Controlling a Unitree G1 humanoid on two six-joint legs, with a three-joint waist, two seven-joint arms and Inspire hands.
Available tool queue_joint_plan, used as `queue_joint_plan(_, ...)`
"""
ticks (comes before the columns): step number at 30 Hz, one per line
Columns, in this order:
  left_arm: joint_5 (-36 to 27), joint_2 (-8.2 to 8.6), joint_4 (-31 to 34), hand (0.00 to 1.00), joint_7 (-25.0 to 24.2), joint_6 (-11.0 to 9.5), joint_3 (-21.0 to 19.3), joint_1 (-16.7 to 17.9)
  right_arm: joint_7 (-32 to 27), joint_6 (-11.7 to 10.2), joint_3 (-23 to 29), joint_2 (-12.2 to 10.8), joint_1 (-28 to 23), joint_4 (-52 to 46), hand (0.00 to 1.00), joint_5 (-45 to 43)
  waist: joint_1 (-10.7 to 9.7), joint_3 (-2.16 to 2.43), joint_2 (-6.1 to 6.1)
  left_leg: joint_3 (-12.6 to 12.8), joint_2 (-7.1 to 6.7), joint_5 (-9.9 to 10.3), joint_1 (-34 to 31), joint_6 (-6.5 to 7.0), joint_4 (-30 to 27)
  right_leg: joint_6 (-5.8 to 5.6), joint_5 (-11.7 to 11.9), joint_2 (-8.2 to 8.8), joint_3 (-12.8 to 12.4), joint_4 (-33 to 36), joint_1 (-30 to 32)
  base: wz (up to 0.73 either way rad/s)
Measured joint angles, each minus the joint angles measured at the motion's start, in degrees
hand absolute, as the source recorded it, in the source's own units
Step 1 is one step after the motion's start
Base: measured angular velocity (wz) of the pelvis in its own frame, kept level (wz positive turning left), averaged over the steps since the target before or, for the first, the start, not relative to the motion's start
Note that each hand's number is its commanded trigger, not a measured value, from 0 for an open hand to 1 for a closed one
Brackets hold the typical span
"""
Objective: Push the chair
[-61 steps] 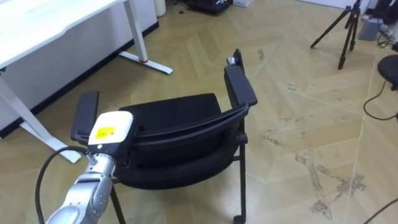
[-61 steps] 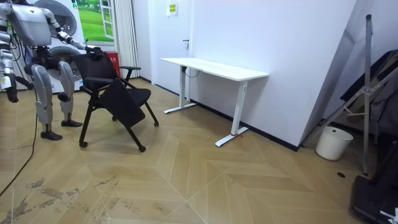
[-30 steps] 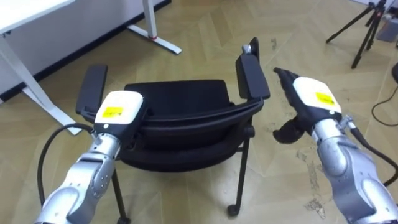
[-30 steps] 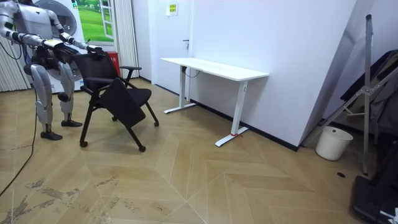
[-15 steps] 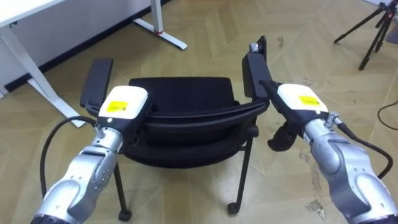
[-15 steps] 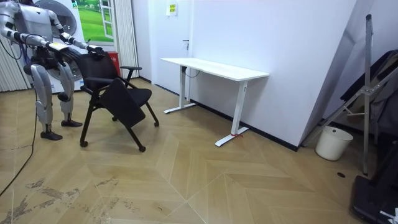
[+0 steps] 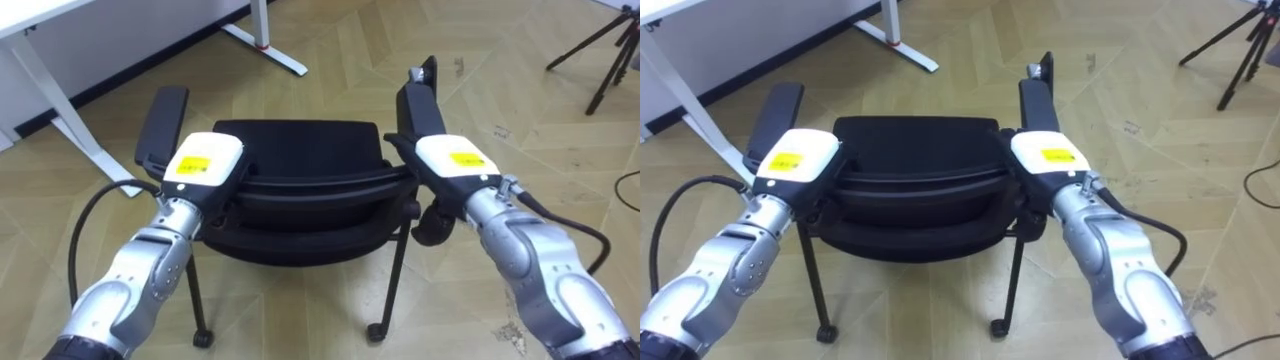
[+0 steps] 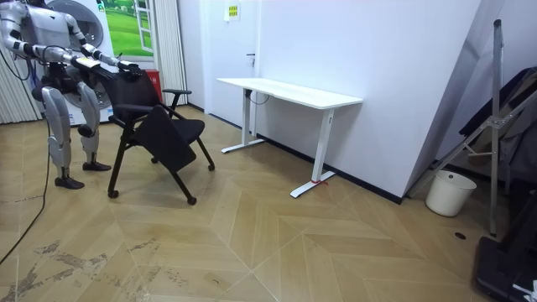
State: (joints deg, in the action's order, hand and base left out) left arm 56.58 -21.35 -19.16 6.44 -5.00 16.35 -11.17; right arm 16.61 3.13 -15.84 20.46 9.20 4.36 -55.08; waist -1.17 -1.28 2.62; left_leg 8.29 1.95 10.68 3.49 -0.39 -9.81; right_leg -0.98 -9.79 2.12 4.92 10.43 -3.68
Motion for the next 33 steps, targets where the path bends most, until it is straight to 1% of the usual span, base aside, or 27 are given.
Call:
queue_joint_plan(2, 0.0, 0.00, -0.1, 1.00, 0.1, 0.0, 0.6, -0.2, 0.2, 0.7, -0.4, 0.0, 0.1, 0.0, 0.00, -0.7, 0.1, 0.02, -0.02, -0.5, -0.04, 0.0, 0.0, -0.01, 0.0, 0.00, 0.0, 0.02, 0.4, -0.2, -0.2, 0.08)
queue_joint_plan(6, 0.0, 0.00, -0.1, 1.00, 0.3, 0.1, 0.9, -0.2, 0.3, 1.1, -1.0, -0.1, 0.2, 0.0, 0.00, -2.8, 0.2, 0.11, -0.19, -0.5, -0.09, 0.0, 0.0, -0.01, 0.0, 0.00, 0.0, 0.05, 0.6, -0.4, -0.5, 0.01)
queue_joint_plan(9, 0.0, 0.14, -0.2, 1.00, 0.3, 0.6, 1.3, -0.2, 0.3, 2.4, -2.0, -0.6, 0.6, 0.0, 0.00, -4.1, 0.1, 0.22, -0.53, -0.5, -0.17, 0.0, 0.0, -0.01, 0.0, 0.00, 0.0, 0.12, 0.5, -0.5, -0.5, 0.00)
queue_joint_plan(12, -0.1, 0.72, -0.6, 1.00, 0.3, 1.0, 1.4, -0.3, 0.4, 3.8, -2.9, -0.9, 0.8, 0.0, 0.00, -4.2, 0.2, 0.33, -0.72, -0.5, -0.24, 0.0, 0.1, 0.00, 0.0, 0.00, 0.0, 0.21, 0.6, -0.5, -0.6, 0.00)
queue_joint_plan(16, -0.1, 1.31, -0.9, 1.00, 0.3, 1.4, 1.4, -0.4, 0.8, 5.4, -3.3, -2.5, 0.8, 0.0, 0.00, -6.1, 0.4, 0.38, -0.80, -0.7, -0.27, 0.0, 0.2, 0.00, -0.1, 0.00, 0.0, 0.26, 0.8, -0.6, -0.7, 0.01)
queue_joint_plan(17, 0.0, 1.58, -1.0, 1.00, 0.4, 1.5, 1.5, -0.4, 0.6, 5.7, -3.4, -2.9, 0.8, 0.2, 0.00, -6.1, 0.3, 0.38, -0.85, -0.8, -0.29, 0.0, 0.2, 0.00, -0.2, 0.00, 0.0, 0.33, 1.1, -0.7, -1.0, 0.07)
queue_joint_plan(19, 0.6, 2.23, -1.2, 1.00, 0.4, 2.2, 1.8, -0.5, -0.7, 5.8, -3.8, -3.2, 0.9, 1.5, 0.00, -6.1, 0.2, 0.41, -0.83, -1.0, -0.32, 0.0, 0.4, 0.00, -0.2, -0.01, 0.0, 0.36, 1.6, -0.7, -1.3, 0.09)
queue_joint_plan(24, 1.2, 2.99, -1.6, 1.00, 0.3, 2.6, 1.9, -0.8, -3.5, 5.7, -6.0, -3.2, 2.7, 5.3, 0.00, -6.1, 0.2, 0.40, -0.87, -1.5, -0.37, 0.0, 0.2, 0.00, -0.5, -0.01, 0.0, 0.40, 2.0, -0.7, -1.5, 0.04)
queue_joint_plan(26, 1.7, 3.66, -2.2, 1.00, -0.2, 2.7, 2.2, -1.3, -5.4, 5.7, -7.2, -3.8, 3.8, 8.8, 0.00, -7.6, -0.1, 0.39, -0.87, -2.3, -0.50, 0.0, 0.2, 0.01, -0.8, -0.02, 0.0, 0.55, 3.3, -0.8, -2.1, 0.19)
queue_joint_plan(27, 1.8, 3.85, -2.2, 1.00, -0.4, 2.7, 2.2, -1.3, -5.8, 5.7, -7.2, -3.9, 4.1, 9.6, 0.00, -8.0, -0.1, 0.40, -0.86, -2.4, -0.51, 0.0, 0.1, 0.01, -0.8, -0.02, 0.0, 0.57, 3.4, -0.8, -2.1, 0.14)
queue_joint_plan(29, 1.9, 4.16, -2.4, 1.00, -0.6, 3.1, 2.5, -1.4, -8.1, 5.6, -7.4, -4.6, 4.7, 12.7, 0.00, -9.7, -0.4, 0.36, -1.04, -2.9, -0.55, 0.0, -0.2, 0.01, -1.0, -0.02, 0.0, 0.65, 5.0, -0.8, -2.4, 0.11)
queue_joint_plan(33, 1.9, 4.72, -2.4, 1.00, -0.8, 3.7, 2.9, -1.4, -10.6, 5.6, -7.5, -4.7, 4.7, 14.4, 0.00, -10.2, -0.6, 0.45, -1.06, -3.7, -0.60, 0.0, -0.5, 0.01, -1.1, -0.02, 0.0, 0.70, 5.6, -0.8, -2.5, 0.08)
